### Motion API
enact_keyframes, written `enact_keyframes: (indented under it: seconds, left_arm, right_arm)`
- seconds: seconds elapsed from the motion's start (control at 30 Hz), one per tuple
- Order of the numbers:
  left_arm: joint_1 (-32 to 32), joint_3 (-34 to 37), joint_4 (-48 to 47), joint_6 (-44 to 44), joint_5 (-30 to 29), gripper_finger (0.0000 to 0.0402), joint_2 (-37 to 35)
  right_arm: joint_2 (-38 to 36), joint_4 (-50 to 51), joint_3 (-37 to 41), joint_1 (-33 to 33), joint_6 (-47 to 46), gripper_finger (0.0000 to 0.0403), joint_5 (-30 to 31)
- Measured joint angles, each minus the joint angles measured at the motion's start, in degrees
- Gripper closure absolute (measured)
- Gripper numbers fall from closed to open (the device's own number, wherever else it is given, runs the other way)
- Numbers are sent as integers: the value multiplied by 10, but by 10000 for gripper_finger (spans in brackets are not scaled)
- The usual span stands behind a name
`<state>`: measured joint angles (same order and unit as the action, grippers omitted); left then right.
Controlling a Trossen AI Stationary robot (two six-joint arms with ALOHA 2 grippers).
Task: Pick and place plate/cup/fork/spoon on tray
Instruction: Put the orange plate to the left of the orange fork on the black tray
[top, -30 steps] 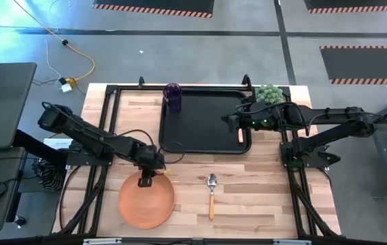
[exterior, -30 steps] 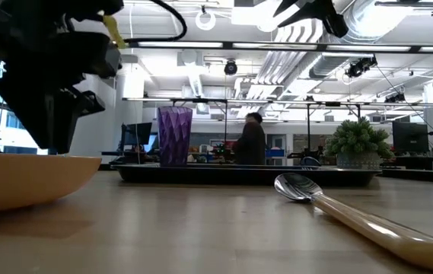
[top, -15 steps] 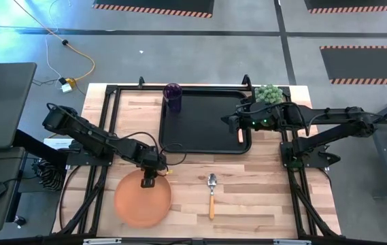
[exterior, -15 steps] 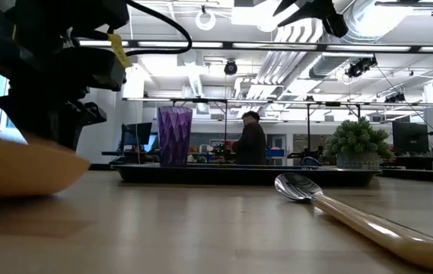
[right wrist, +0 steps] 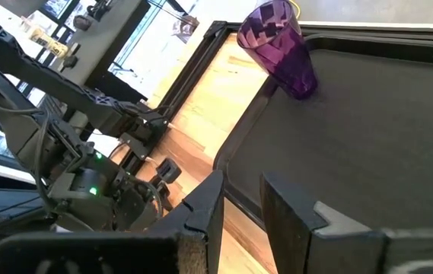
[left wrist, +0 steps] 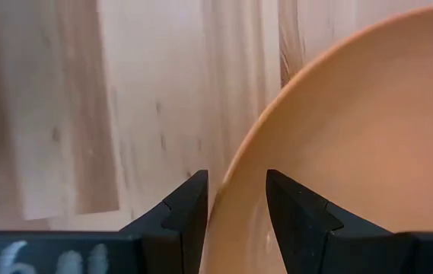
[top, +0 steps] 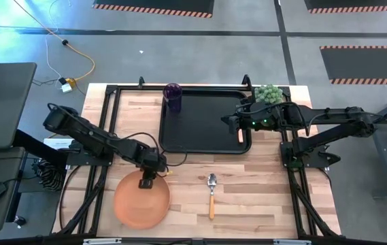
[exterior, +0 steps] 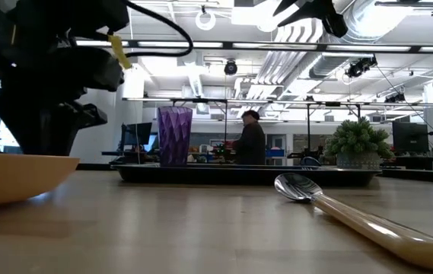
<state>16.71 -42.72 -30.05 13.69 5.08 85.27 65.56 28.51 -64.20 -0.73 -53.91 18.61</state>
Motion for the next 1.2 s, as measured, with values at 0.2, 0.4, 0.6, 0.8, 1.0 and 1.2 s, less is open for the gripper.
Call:
enact_keyframes:
  seconds: [0.2,0.4,0.6,0.8,1.0,1.2]
  left_arm:
    - [2,0,-1,-3,6,287,18]
    - [2,0,1,-4,6,344,18]
    - [-6,-1,6,15,32,392,18]
    - [-27,0,8,50,36,397,8]
    - [-63,0,28,122,24,399,-27]
    - [-111,0,62,254,-12,400,-65]
  right_arm:
    - [0,0,0,0,0,324,0]
    - [0,0,0,0,0,324,0]
    - [0,0,0,0,0,324,0]
    - [0,0,0,0,0,324,0]
    - [0,-1,0,0,-1,324,-2]
    - [0,-3,0,0,-12,324,-3]
